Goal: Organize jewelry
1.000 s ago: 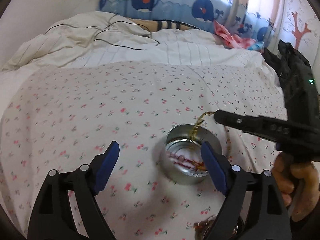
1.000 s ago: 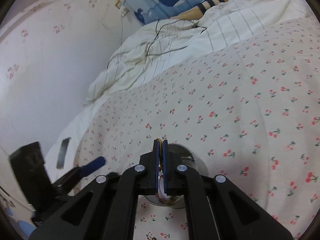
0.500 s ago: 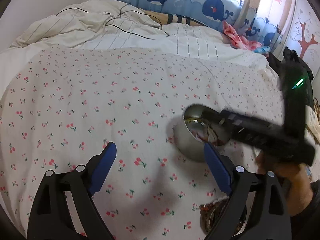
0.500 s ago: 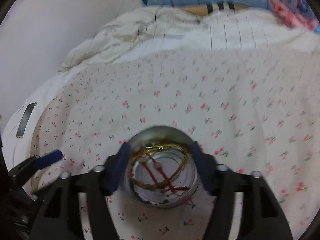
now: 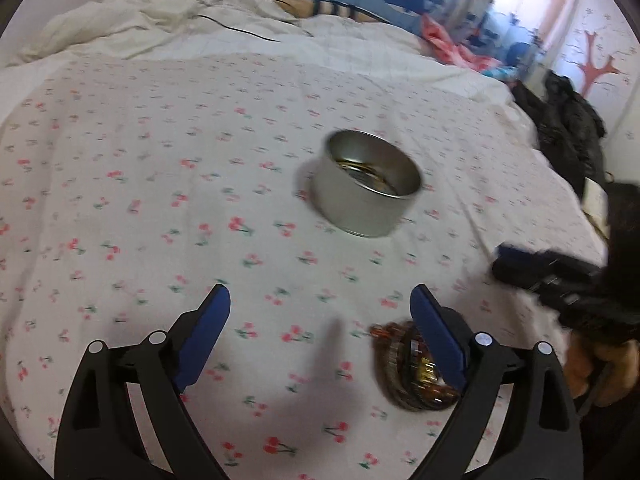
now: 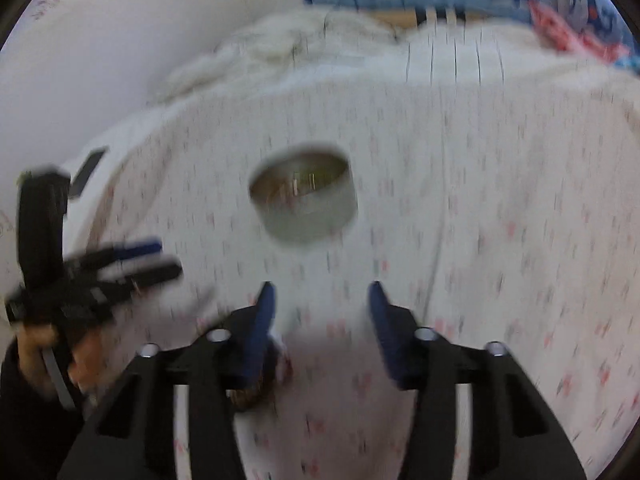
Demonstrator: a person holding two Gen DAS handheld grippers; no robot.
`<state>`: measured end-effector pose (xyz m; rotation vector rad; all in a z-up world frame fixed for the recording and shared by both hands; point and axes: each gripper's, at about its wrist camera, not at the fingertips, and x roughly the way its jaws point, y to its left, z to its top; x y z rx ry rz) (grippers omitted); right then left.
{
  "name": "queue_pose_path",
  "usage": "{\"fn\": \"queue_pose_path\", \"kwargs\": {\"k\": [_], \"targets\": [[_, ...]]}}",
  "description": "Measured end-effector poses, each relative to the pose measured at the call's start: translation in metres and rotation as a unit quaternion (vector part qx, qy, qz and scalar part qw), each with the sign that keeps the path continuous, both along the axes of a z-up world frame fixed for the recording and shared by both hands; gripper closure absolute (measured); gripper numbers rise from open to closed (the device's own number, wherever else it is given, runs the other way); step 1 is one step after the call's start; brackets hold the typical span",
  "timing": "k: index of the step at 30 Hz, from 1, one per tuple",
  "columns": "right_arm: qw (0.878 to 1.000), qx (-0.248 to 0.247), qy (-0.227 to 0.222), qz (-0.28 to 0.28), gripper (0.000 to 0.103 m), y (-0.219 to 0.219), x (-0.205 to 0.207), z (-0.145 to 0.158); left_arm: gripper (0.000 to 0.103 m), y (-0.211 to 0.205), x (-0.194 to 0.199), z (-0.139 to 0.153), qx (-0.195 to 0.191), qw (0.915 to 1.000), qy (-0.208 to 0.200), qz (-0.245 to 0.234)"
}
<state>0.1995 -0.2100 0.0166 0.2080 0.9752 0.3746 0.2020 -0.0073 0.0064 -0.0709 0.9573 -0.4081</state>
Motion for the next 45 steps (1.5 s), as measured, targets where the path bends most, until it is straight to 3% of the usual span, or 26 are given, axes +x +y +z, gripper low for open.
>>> {"fn": "queue_pose_path", "kwargs": {"k": [2, 10, 19, 22, 27, 34, 40, 45], "targets": [[1.0, 0.021, 0.013, 0.016, 0.067, 0.002, 0.003, -0.006, 0.016, 0.0, -0.001, -0.001, 0.004, 1.0, -0.001, 0.004], [0.998, 0.021, 0.025, 0.056, 0.071, 0.023, -0.001, -0.016, 0.015, 0.019, 0.011, -0.008, -0.014, 0.9982, 0.022, 0.053], [0.996, 0.016, 0.039, 0.076, 0.091, 0.035, 0.0, -0.026, 0.014, 0.01, 0.012, -0.008, 0.003, 0.9988, 0.018, 0.045], [0.997, 0.014, 0.032, 0.076, 0.093, 0.033, -0.001, -0.024, 0.013, 0.01, 0.013, -0.008, 0.003, 0.9989, 0.017, 0.045], [0.997, 0.056, 0.017, 0.059, 0.094, 0.017, 0.0, -0.008, 0.013, 0.01, 0.012, -0.007, 0.003, 0.9991, 0.018, 0.038], [0.997, 0.074, -0.001, -0.014, 0.094, -0.03, 0.007, 0.007, 0.013, -0.023, 0.0, -0.012, 0.035, 0.9975, 0.025, -0.056], [0.996, 0.057, 0.017, -0.068, 0.094, -0.055, 0.014, -0.001, 0.013, -0.058, -0.028, -0.013, 0.1, 0.9835, -0.02, -0.149], [0.995, 0.054, 0.03, -0.074, 0.094, -0.059, 0.016, -0.009, 0.013, -0.066, -0.04, -0.012, 0.105, 0.9778, -0.031, -0.179]]}}
